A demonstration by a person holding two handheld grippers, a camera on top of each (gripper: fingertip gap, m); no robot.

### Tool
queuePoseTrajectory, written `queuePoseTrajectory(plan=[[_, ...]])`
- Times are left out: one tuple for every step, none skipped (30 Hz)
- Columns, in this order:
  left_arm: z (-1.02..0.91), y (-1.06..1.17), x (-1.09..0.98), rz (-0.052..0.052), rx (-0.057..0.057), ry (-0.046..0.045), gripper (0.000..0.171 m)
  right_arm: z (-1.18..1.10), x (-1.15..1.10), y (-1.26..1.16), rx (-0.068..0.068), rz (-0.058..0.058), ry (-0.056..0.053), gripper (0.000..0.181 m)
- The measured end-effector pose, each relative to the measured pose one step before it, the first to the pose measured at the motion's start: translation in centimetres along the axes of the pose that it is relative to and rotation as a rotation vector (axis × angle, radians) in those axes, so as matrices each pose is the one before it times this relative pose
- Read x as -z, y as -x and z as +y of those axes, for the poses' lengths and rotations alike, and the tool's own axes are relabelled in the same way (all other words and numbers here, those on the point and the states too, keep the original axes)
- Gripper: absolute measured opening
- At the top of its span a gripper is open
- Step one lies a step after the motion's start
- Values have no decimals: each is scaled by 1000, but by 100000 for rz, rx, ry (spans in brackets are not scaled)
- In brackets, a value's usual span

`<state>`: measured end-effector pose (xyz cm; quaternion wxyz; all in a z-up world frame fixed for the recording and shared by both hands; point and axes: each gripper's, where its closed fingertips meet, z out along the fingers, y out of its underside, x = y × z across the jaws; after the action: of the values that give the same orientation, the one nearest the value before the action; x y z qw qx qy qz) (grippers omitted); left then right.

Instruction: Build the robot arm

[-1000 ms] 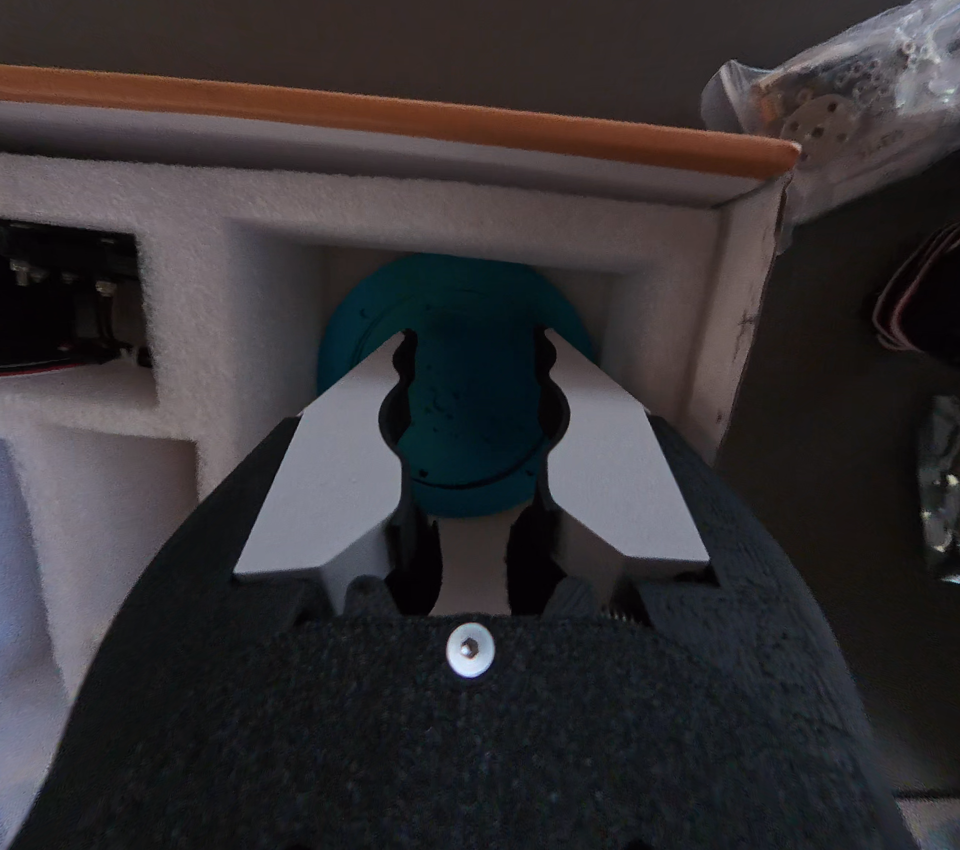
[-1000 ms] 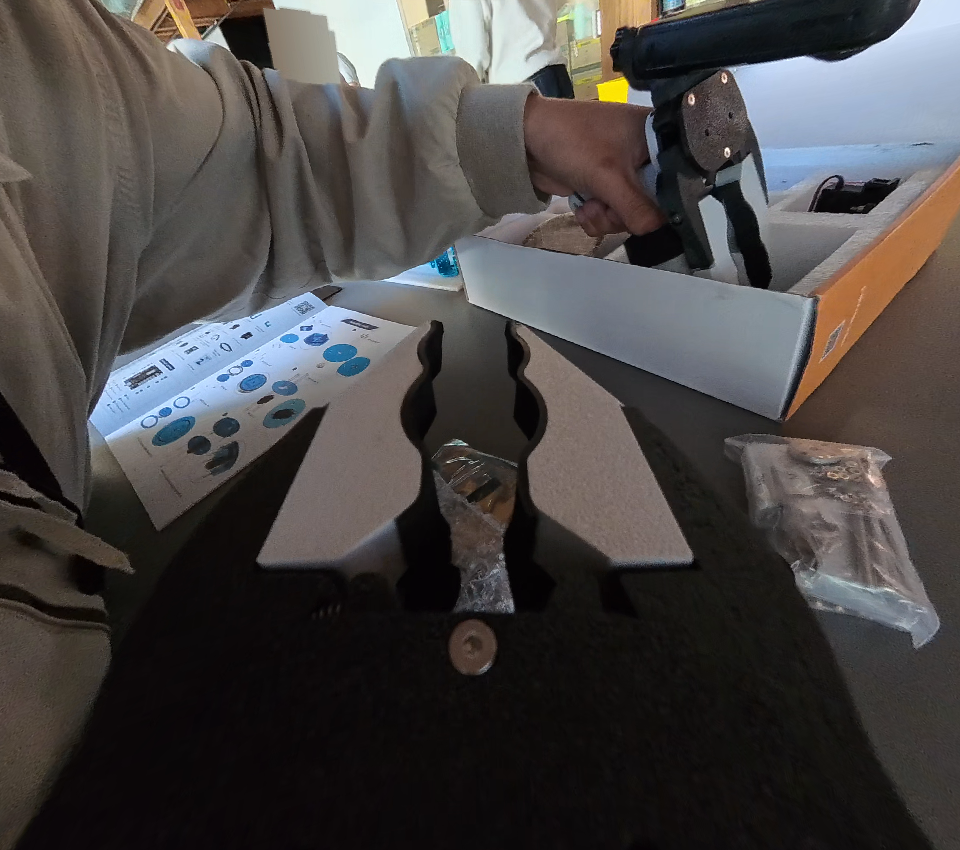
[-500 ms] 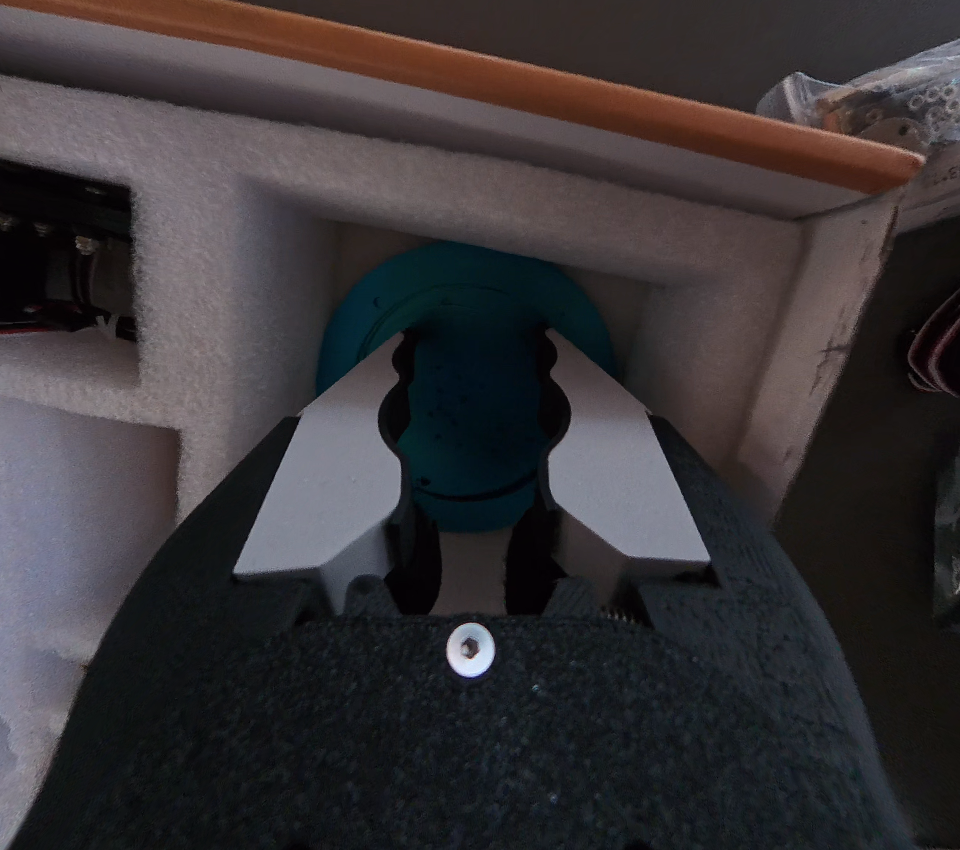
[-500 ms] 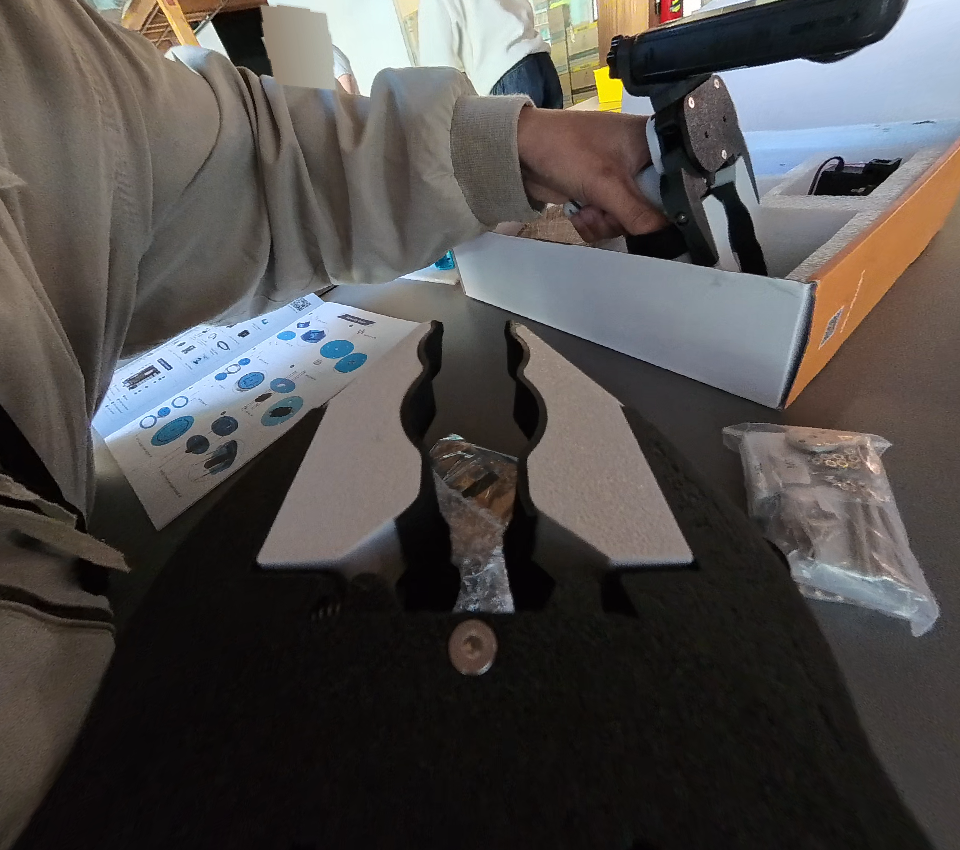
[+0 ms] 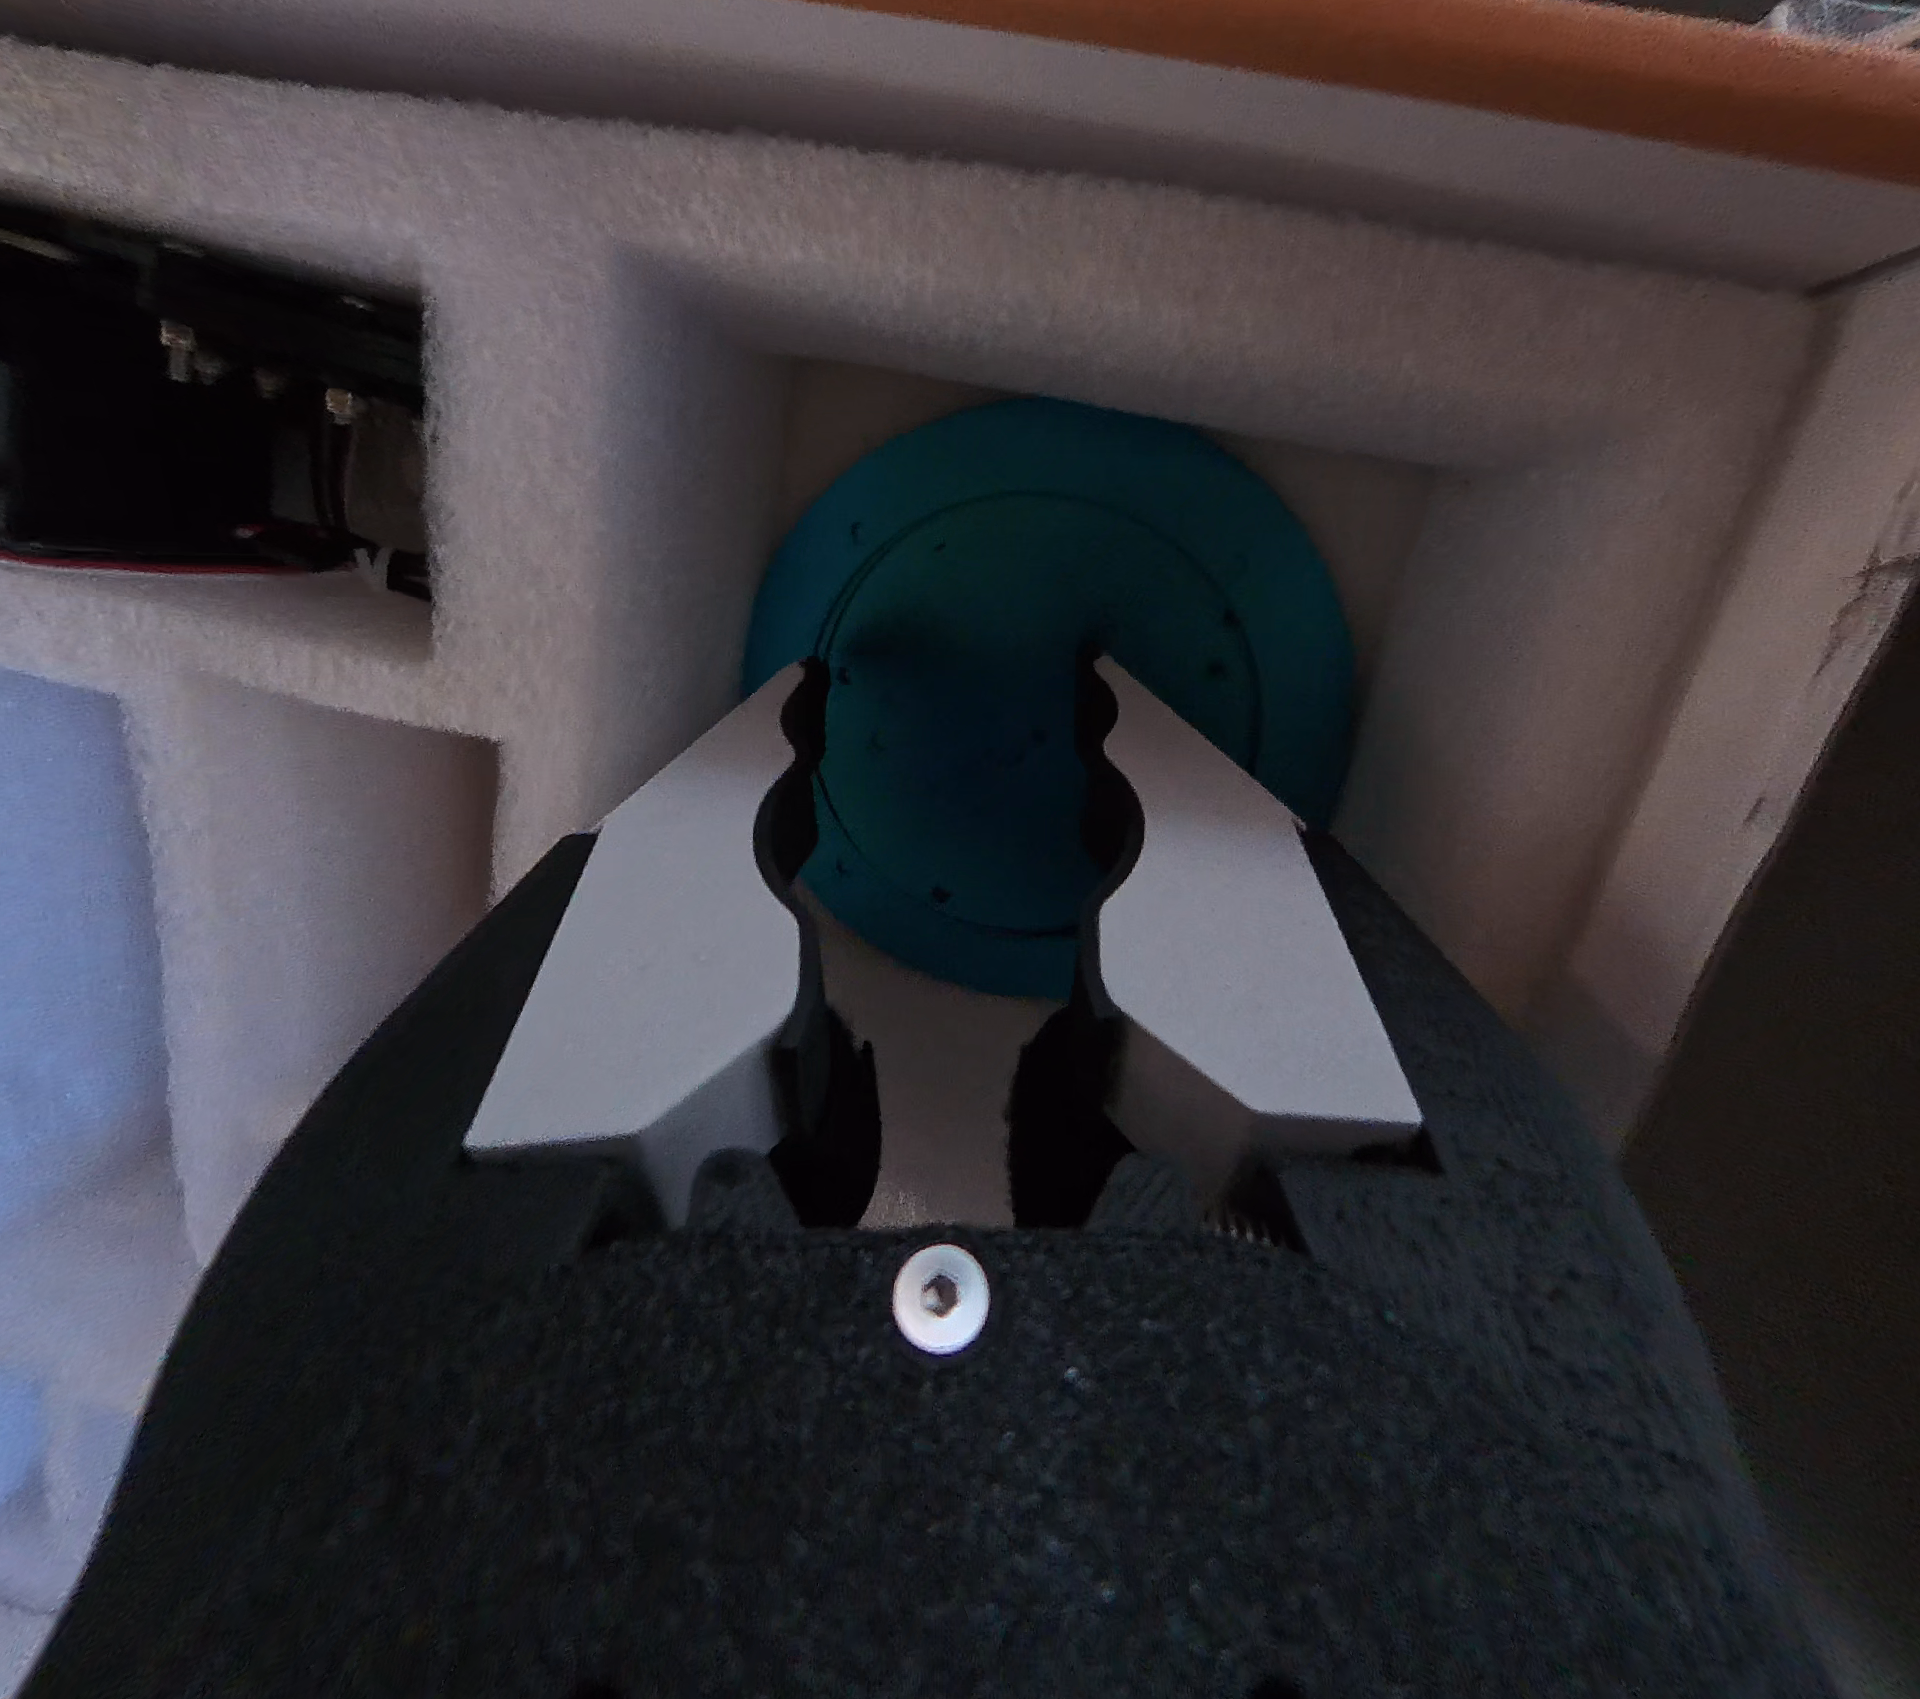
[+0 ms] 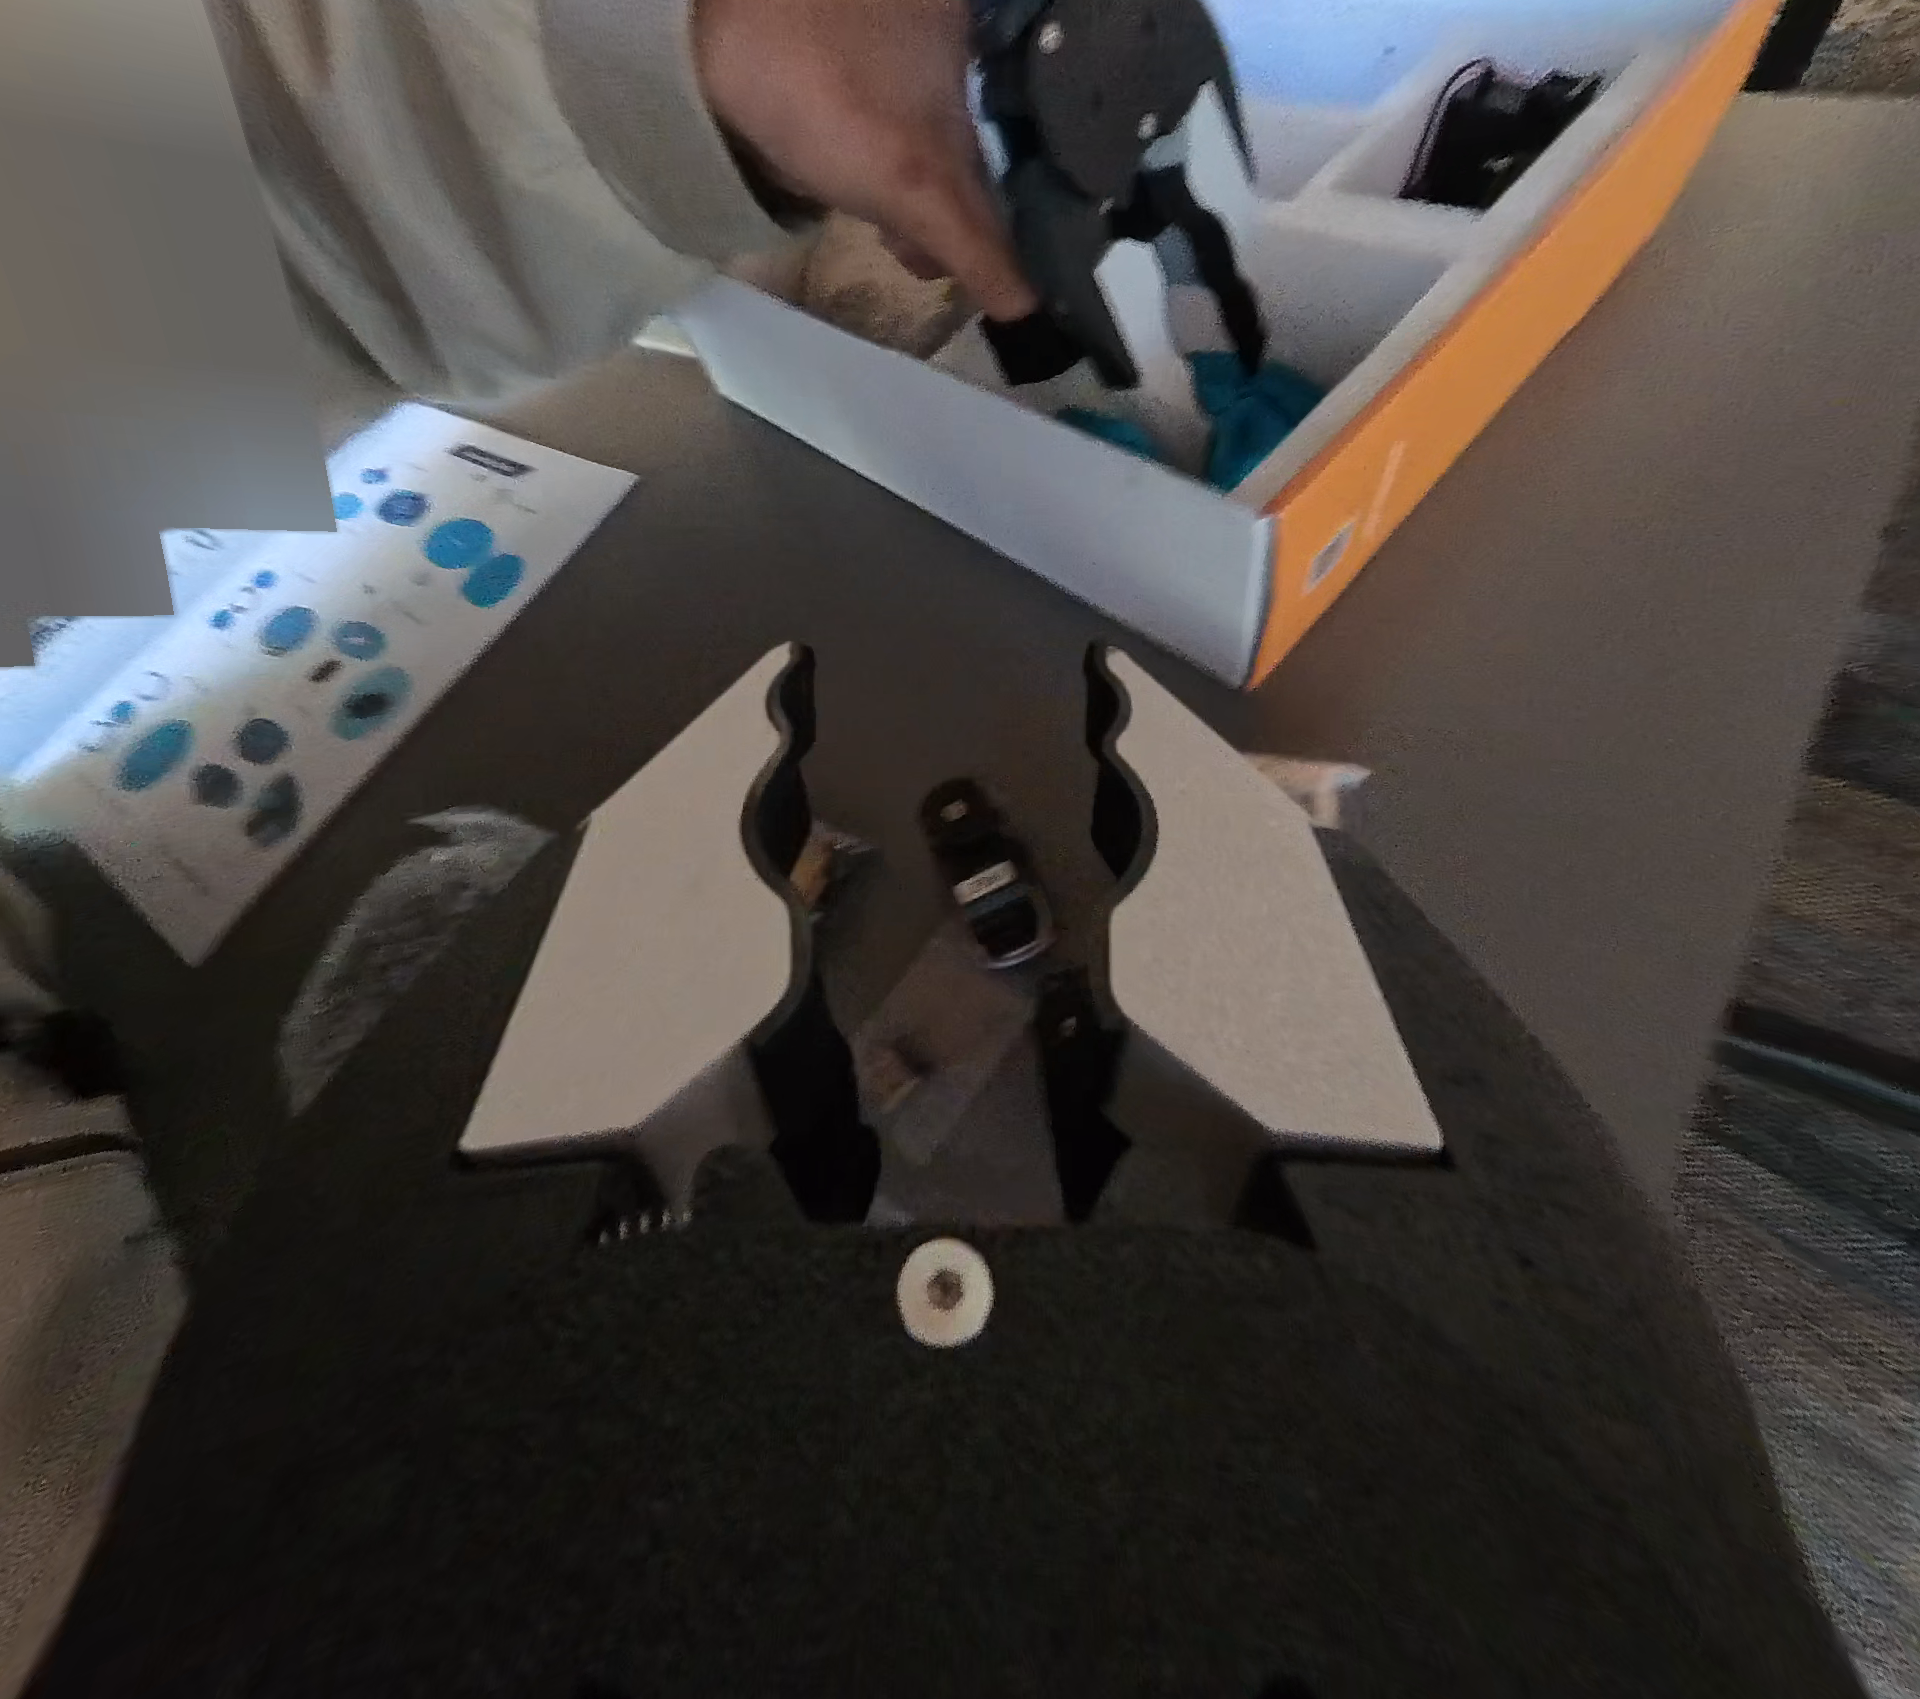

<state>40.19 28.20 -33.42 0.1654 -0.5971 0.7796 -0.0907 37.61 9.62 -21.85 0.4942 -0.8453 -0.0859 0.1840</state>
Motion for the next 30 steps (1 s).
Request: queuePoseTrajectory(plan=[[163, 30, 68, 448, 710, -77, 48, -677, -407, -821, 3403, -263, 1638, 53], [102, -76, 149, 1405, 1075, -641, 48, -670, -486, -741, 2941, -2036, 1159, 55], [23, -111, 250, 1986, 1043, -1248, 47, -785, -454, -962, 1656, -877, 967, 58], [-5, -80, 333, 2301, 1350, -1464, 44, -1073, -442, -949, 980, -323, 91, 58], [-48, -99, 371, 2752, 1623, -1419, 37, -1211, -566, -677, 715, -1747, -779, 58], [-64, -216, 389, 3311, 1392, -1241, 29, -947, -746, -586, 492, -2048, 1111, 56], [-70, -275, 350, 2948, 1310, -1004, 22, -626, -966, -754, 1037, -971, 3814, 50], [-25, -206, 258, 1990, 1570, -576, 14, -505, -1109, -968, 26, 727, 4422, 47], [-8, -141, 181, 1147, 1893, -292, 4, -387, -1234, -910, -707, 565, 4622, 46], [57, -138, 149, 908, 2160, -99, 0, -40, -1319, -713, -597, -1071, 6374, 40], [105, -133, 172, 613, 2323, 93, 0, 308, -1319, -1140, -1717, 1282, 8277, 34], [121, -36, 274, -231, 2291, -167, 0, 149, -1243, -1182, -4621, 2618, 7088, 27], [175, 237, 437, -1930, 2510, -383, 0, -146, -1239, -111, -4344, -3021, 4091, 16], [212, 511, 685, -3193, 2510, -595, 0, 28, -1227, 255, -4761, -4358, 4910, 14], [120, 456, 990, -2235, 2181, -2098, 0, 88, -1087, 213, -4002, -2964, 6360, 15], [51, 198, 1224, -18, 2553, -3583, 0, -11, -909, -91, -1567, 966, 5053, 14], [163, -115, 1309, 1988, 3013, -3724, 0, 93, -825, -427, 1507, 3974, 4583, 15], [334, -328, 1322, 2795, 2734, -3284, 0, 258, -767, -645, 1954, 4449, 6013, 18], [513, -345, 1247, 2216, 1933, -2814, 0, -42, -455, -517, -522, 2725, 4482, 9], [688, -246, 1061, 1020, 1058, -1950, 0, -639, -178, -71, -1696, -550, 407, 19], [872, -166, 851, 426, 194, -784, 1, -313, -265, 53, -2339, -1344, 2962, 28], [947, -190, 623, 547, -704, -252, 5, 51, -377, -182, -1433, 1730, 4964, 31], [971, -38, 423, -428, -1015, 116, 9, 79, -402, -71, 1486, 3057, 4703, 36], [980, 244, 261, -2080, -784, 724, 11, -146, -451, 296, 1801, 697, 3103, 41], [831, 330, 171, -2486, -543, 514, 11, -63, -490, 736, -601, -3171, 2677, 42], [603, 138, 77, -1165, -274, -186, 11, 31, -496, 371, -1772, -1867, 3201, 43], [434, -152, 29, 755, 42, -361, 11, -161, -322, -70, -1291, 853, 1402, 45], [289, -261, -19, 1401, 203, -413, 11, -108, -179, -396, -524, 2682, 848, 46], [141, -148, -61, 483, -106, -641, 11, 229, -99, -533, -428, 2737, 2031, 46], [70, 39, -127, -745, -879, -689, 11, 35, -179, -613, -954, 2562, 1022, 47]])
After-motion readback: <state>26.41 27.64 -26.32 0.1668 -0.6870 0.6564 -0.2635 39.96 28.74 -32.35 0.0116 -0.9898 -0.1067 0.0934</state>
